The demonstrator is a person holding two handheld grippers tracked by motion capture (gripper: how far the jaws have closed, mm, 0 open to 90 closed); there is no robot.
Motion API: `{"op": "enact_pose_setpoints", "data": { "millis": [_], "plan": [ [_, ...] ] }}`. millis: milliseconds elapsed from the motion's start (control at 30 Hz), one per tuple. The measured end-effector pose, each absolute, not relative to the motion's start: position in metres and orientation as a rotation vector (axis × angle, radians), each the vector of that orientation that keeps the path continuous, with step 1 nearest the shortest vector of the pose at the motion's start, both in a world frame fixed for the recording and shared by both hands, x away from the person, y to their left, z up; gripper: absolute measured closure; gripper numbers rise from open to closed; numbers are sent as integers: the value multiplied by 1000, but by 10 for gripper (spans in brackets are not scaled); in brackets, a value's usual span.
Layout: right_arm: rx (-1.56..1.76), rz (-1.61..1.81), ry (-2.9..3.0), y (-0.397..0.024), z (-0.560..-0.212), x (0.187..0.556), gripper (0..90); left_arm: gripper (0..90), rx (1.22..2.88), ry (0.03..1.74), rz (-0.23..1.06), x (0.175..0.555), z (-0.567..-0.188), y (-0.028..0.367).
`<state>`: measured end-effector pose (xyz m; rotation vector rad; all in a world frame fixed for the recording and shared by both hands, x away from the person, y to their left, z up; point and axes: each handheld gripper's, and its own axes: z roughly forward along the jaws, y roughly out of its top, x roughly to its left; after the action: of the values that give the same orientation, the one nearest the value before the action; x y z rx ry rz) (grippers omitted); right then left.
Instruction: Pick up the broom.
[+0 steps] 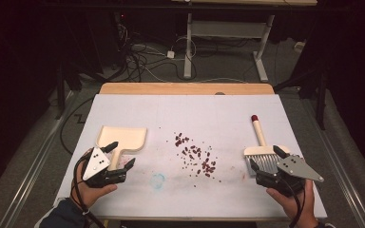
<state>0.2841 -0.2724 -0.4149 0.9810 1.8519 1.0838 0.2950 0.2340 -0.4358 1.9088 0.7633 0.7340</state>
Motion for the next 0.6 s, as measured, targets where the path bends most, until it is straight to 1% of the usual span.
{"op": "enact_pose_setpoints", "data": {
  "millis": [67, 433, 600],
  "plan": [
    [983, 1082, 1857, -273, -415, 285, 176, 213, 1920, 749, 748, 296, -437, 233],
    [999, 1025, 1882, -274, -419, 294, 177, 224, 1967, 726, 730, 298, -441, 223],
    [1077, 967, 1888, -280, -416, 311, 180, 224, 1979, 728, 710, 301, -444, 220]
  ]
}}
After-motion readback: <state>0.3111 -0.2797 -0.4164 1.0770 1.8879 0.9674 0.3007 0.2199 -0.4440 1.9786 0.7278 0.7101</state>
